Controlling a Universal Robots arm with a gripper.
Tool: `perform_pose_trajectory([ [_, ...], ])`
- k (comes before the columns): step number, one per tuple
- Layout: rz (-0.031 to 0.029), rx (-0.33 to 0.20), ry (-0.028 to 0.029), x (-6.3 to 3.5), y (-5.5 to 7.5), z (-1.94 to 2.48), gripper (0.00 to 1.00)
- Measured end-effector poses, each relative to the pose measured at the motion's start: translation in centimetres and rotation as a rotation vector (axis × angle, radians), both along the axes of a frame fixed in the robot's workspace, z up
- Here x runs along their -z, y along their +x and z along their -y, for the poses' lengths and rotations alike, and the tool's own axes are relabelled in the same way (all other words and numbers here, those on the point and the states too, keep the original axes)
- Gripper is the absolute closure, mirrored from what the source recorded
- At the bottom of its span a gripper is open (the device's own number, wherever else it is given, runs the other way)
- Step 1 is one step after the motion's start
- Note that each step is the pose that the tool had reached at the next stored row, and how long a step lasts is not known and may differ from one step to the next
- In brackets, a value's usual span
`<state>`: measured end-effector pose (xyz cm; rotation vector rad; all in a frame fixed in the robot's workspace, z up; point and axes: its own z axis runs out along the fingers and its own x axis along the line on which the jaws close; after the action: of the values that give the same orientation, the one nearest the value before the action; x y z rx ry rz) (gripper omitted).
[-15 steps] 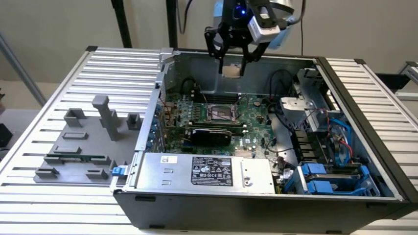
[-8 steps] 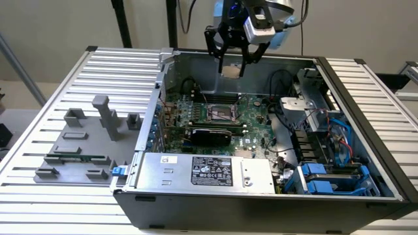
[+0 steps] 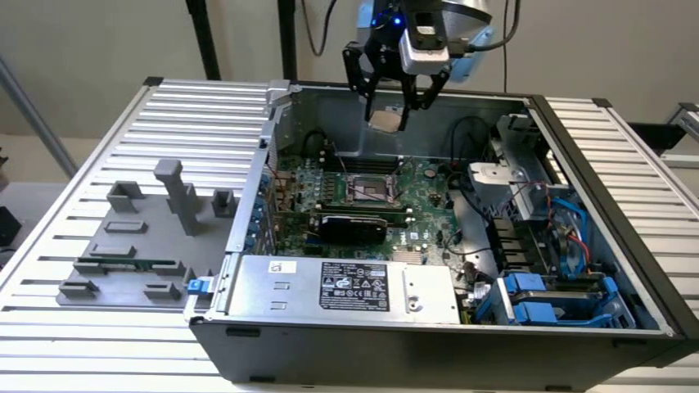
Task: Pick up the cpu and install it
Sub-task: 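Place the cpu into insertion slot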
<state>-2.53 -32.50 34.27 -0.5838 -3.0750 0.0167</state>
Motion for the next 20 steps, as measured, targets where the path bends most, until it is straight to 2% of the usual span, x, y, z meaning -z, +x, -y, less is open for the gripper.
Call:
perform_pose_trajectory([
  [20,0.0000,0.363,0.0000,0.47,0.00,0.00,0.45],
])
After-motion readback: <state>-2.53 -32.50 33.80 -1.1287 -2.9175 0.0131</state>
